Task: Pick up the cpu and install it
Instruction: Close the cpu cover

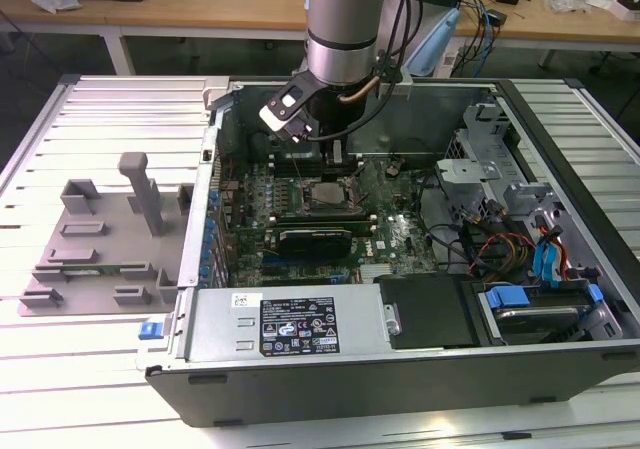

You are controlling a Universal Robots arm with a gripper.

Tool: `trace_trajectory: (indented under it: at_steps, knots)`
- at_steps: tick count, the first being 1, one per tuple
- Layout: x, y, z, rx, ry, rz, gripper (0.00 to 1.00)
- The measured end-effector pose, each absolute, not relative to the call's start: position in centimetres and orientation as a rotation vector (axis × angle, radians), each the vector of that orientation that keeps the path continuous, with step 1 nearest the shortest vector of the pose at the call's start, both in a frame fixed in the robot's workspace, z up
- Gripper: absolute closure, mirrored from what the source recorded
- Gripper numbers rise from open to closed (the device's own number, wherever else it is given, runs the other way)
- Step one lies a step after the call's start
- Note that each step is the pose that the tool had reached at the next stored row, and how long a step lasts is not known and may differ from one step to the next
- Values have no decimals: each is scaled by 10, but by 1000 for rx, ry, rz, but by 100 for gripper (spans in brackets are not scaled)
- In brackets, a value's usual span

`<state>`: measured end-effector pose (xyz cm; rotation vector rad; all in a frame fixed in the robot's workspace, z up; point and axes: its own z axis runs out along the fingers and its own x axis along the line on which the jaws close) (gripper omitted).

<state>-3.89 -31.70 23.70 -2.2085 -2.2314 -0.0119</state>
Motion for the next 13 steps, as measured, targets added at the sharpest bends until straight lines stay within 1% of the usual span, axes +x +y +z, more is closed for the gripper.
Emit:
trace_trajectory:
  at_steps: [4,11,13]
  knots:
    - [-39,-317,238,-2208,-2231,-12,89]
    - [-39,-316,278,-2209,-2231,-12,89]
    - [-39,-316,280,-2208,-2231,-13,89]
